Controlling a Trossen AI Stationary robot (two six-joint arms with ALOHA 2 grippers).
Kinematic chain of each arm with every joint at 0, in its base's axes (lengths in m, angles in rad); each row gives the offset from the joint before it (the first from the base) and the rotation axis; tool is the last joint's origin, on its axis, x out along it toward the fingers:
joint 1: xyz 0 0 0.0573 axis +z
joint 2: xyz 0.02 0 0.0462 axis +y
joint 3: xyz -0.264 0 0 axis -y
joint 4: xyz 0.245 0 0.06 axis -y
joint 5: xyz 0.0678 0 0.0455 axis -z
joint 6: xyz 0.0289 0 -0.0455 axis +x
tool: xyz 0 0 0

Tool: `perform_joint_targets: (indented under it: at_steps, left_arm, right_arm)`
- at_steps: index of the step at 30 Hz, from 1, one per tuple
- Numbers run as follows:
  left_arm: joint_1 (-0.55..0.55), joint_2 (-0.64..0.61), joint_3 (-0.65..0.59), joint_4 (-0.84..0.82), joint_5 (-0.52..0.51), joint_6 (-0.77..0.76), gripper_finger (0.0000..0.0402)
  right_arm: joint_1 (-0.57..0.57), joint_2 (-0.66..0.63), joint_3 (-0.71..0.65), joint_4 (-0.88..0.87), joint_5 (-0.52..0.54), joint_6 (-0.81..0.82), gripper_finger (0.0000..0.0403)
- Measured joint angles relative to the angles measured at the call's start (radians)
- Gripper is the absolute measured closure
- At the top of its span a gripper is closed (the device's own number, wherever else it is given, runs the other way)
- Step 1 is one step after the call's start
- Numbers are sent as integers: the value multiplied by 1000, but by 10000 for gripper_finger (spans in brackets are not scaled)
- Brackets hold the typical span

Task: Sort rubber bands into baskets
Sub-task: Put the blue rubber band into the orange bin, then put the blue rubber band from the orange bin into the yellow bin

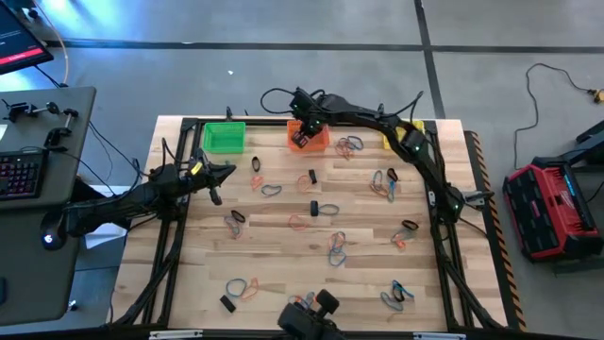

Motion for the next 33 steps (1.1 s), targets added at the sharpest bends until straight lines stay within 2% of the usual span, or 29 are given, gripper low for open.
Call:
perform_joint_targets:
  at_steps: [21, 24, 30, 33]
  left_arm:
    - [0, 0, 0, 4, -16, -45, 402]
    - [0, 0, 0, 4, -16, -45, 401]
    - [0, 0, 0, 4, -16, -45, 401]
    - [0, 0, 0, 4, -16, -45, 401]
  right_arm:
    - [-19, 15, 6, -19, -34, -91, 400]
    - [-18, 15, 6, -27, -34, -93, 378]
    - [-18, 15, 8, -35, -22, -91, 301]
    - [-18, 15, 34, -64, -19, -99, 285]
